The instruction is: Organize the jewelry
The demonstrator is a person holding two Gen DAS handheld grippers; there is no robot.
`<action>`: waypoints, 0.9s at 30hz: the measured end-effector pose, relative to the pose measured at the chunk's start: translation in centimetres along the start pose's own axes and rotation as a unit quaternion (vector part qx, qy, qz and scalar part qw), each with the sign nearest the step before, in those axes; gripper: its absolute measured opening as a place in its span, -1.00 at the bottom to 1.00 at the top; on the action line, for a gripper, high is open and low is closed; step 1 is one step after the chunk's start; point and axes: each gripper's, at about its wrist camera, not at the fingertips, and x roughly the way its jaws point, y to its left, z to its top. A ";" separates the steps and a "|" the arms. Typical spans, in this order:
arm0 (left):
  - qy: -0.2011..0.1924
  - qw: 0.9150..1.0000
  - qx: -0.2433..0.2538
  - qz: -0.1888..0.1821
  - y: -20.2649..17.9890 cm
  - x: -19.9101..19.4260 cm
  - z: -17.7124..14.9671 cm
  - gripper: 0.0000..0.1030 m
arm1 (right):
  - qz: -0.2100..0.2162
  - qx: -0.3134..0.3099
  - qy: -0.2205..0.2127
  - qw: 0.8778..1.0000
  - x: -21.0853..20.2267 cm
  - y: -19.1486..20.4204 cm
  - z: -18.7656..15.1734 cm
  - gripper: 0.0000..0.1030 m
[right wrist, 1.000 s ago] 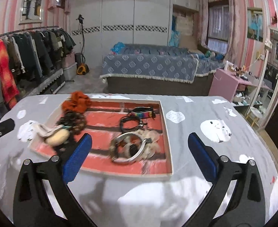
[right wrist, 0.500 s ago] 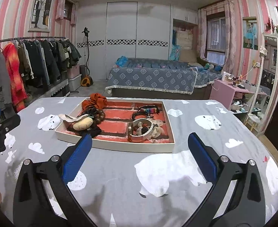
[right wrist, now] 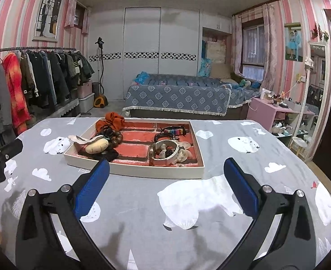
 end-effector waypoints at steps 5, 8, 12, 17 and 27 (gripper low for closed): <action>-0.011 1.000 0.005 0.004 -0.3 -1.0 0.0 0.86 | -0.004 -0.002 -0.021 1.000 -1.2 0.3 -0.1 0.92; -0.023 1.000 0.012 0.009 -0.6 -1.6 -0.1 0.86 | -0.011 -0.006 -0.025 1.000 -1.5 0.4 -0.2 0.92; -0.026 1.000 0.009 0.005 -0.6 -1.8 -0.1 0.86 | -0.013 -0.005 -0.028 1.000 -1.7 0.4 -0.2 0.92; -0.022 1.000 0.015 0.001 -0.9 -1.7 -0.3 0.86 | -0.016 -0.003 -0.029 0.999 -1.7 0.3 -0.3 0.92; -0.034 0.999 0.021 0.004 -1.1 -2.1 -0.4 0.86 | -0.023 -0.008 -0.027 0.999 -1.5 0.3 -0.5 0.92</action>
